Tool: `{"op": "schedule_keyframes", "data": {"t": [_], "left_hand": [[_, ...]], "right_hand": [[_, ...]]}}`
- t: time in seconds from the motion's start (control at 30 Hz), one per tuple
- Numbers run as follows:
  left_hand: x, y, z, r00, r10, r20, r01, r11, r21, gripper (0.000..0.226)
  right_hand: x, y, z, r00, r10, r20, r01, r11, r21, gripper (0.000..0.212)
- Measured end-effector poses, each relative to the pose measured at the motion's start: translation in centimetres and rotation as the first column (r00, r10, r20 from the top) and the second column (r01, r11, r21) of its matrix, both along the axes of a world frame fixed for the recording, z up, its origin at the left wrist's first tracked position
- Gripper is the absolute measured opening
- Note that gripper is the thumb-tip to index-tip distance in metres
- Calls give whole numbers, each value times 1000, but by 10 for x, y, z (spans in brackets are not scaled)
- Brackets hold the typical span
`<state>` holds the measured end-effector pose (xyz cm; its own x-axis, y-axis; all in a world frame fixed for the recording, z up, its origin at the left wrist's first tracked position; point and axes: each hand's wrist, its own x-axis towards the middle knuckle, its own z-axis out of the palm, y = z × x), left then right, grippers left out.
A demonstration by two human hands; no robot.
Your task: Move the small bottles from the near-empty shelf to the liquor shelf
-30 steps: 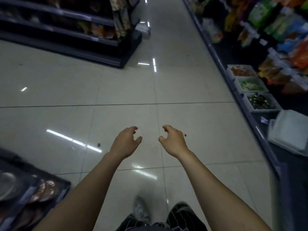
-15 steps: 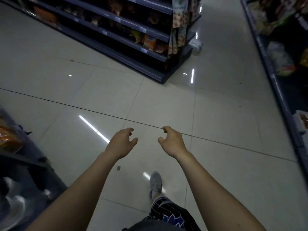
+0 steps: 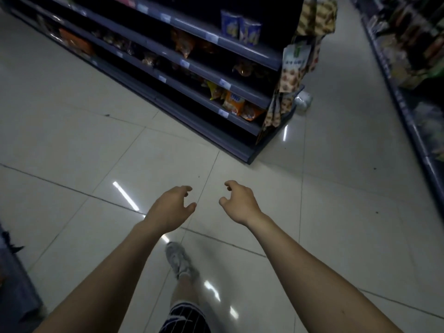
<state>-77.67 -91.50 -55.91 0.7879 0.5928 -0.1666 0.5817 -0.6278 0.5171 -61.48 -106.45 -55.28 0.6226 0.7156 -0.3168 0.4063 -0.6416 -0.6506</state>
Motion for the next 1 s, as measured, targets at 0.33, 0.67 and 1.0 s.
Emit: {"op": "schedule_keyframes", "data": {"t": [0.33, 0.67, 1.0], "left_hand": [[118, 288, 15, 999, -36, 4, 36, 999, -1, 57], [280, 522, 45, 989, -106, 105, 101, 993, 52, 54], [467, 756, 82, 971, -233, 57, 226, 968, 104, 50]], "right_hand": [[124, 294, 21, 997, -79, 14, 79, 997, 24, 60], [261, 517, 33, 989, -144, 36, 139, 984, 108, 58], [430, 752, 54, 967, -240, 87, 224, 961, 160, 58]]}}
